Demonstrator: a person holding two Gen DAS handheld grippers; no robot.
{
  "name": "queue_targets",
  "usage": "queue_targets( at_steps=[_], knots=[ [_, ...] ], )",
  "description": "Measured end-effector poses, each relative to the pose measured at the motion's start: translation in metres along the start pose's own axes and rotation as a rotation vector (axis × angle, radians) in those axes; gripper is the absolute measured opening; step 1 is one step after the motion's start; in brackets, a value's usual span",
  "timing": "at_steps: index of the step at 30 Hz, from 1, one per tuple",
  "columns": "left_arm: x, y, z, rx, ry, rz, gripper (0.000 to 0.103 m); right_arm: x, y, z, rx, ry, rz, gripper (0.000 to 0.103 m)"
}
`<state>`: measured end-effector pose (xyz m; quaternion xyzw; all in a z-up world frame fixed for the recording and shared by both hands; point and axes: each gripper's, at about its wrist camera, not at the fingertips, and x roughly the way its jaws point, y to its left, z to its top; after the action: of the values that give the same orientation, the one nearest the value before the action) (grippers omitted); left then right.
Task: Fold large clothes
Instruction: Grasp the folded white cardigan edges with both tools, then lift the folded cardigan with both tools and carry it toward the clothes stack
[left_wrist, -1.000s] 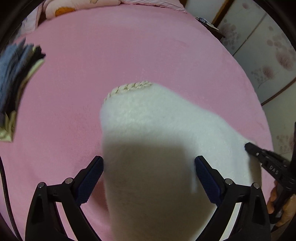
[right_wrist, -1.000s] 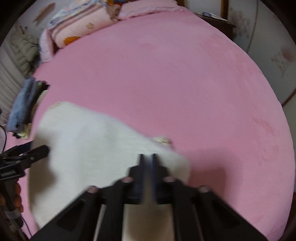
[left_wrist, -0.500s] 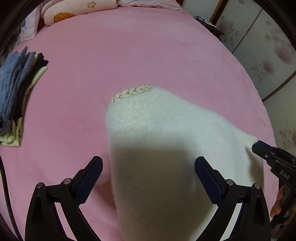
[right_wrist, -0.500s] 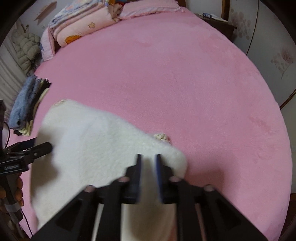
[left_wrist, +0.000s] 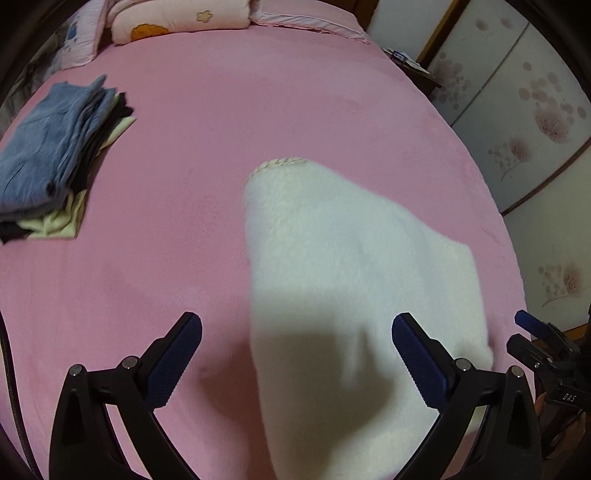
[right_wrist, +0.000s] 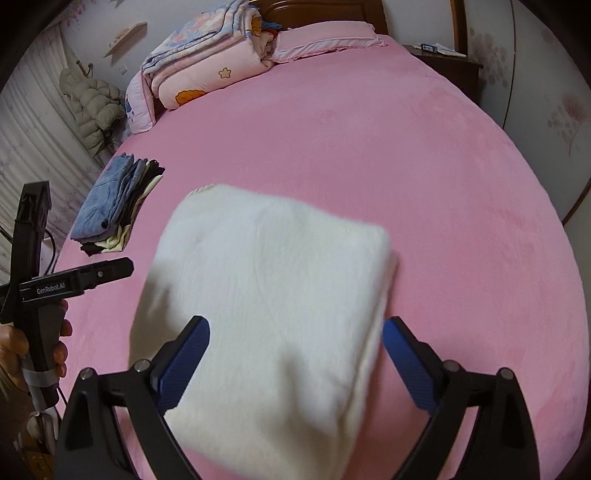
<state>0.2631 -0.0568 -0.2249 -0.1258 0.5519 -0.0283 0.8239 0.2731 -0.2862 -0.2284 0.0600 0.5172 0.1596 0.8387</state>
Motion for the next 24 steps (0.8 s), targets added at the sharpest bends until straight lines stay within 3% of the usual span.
queue_targets(
  at_steps=[2,5,7,10,12,17,24],
  knots=[
    [-0.002,0.011,-0.012,-0.036,-0.02,-0.005,0.102,-0.001,-0.005,-0.006,0.015,-0.002,0.005,0.097],
    [0.003,0.022,-0.028,-0.076,-0.027,-0.09,0.102,0.003,-0.017,-0.021,0.05,0.026,0.024,0.1],
    [0.016,0.029,-0.035,-0.083,0.023,-0.144,0.102,0.01,-0.026,-0.028,0.073,0.057,0.027,0.1],
    [0.035,0.032,-0.04,-0.085,0.075,-0.168,0.102,0.025,-0.036,-0.036,0.093,0.105,0.05,0.1],
    [0.052,0.035,-0.042,-0.095,0.137,-0.232,0.102,0.04,-0.043,-0.04,0.112,0.143,0.08,0.1],
    [0.082,0.045,-0.041,-0.174,0.2,-0.377,0.102,0.082,-0.066,-0.044,0.235,0.24,0.235,0.099],
    [0.108,0.051,-0.046,-0.187,0.214,-0.496,0.103,0.118,-0.083,-0.038,0.312,0.229,0.459,0.1]
  ],
)
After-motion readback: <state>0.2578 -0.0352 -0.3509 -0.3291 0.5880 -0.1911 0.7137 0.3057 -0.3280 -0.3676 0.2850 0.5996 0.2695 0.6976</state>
